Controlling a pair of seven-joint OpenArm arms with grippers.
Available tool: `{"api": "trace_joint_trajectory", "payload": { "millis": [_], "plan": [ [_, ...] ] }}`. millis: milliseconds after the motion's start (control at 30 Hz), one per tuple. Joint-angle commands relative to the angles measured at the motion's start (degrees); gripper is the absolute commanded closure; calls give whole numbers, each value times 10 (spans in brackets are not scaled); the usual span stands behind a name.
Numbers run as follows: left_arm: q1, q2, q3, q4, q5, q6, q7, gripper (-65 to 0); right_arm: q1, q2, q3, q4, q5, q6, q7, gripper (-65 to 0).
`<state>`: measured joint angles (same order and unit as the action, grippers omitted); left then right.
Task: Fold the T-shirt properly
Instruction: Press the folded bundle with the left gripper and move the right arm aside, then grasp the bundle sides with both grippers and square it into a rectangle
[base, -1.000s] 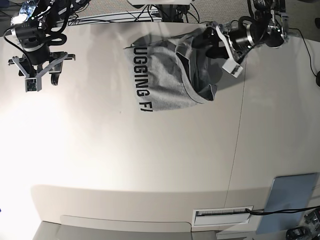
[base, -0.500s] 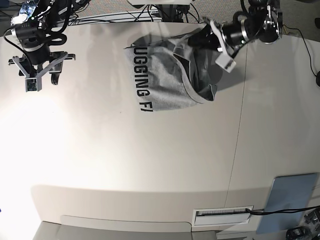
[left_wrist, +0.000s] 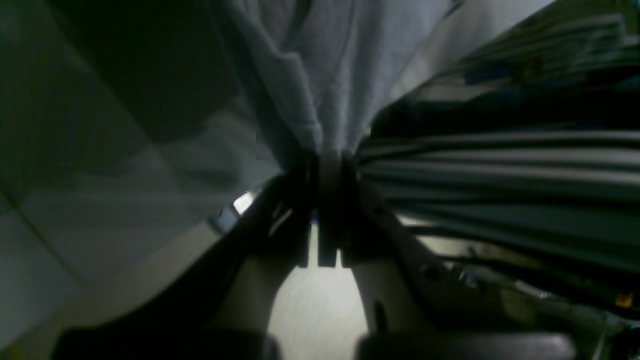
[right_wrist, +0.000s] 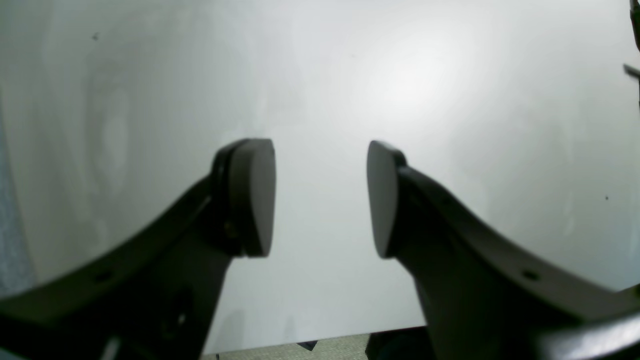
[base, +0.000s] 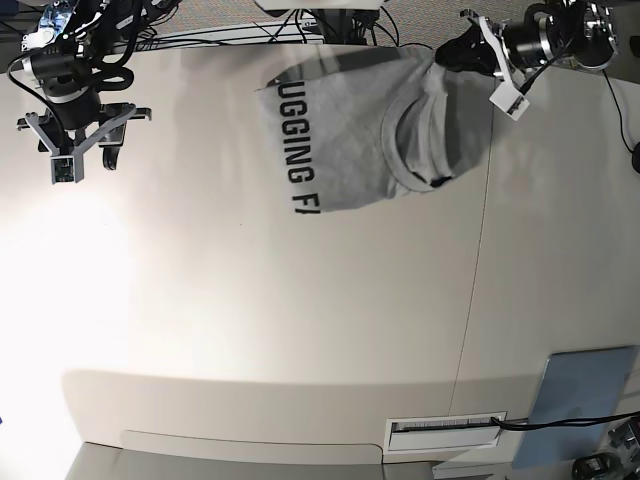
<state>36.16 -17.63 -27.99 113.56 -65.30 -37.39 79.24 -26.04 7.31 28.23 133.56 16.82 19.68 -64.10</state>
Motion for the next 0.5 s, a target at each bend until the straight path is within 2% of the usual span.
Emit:
{"api": "trace_joint_trajectory", "payload": {
  "millis": [0, 133, 233, 300, 367, 433, 467],
  "plan": [
    [1, -5, -4, 8, -9, -2, -2, -108, 0, 5, 3, 10, 3, 0, 11, -292],
    [-10, -5, -4, 9, -7, -17, -4, -320, 0, 5, 2, 10, 29, 0, 11, -292],
    [-24, -5, -3, 9, -12, -17, -33, -336, 0, 5, 2, 10, 58, 0, 12, -292],
    [-29, -5, -1, 9, -33, -22, -66, -292, 1, 5, -1, 9, 75, 3, 18, -291],
    [-30, -5, 16, 8, -46, -26, -92, -173, 3, 5, -20, 7, 78, 10, 28, -267],
    [-30, -5, 52, 8, -39, -26, -97, -61, 9, 5, -54, -8, 76, 21, 45, -197],
    [-30, -5, 75, 8, -23, -26, -98, -42, 16, 5, -75, -20, 73, 24, 50, -161]
  ]
}}
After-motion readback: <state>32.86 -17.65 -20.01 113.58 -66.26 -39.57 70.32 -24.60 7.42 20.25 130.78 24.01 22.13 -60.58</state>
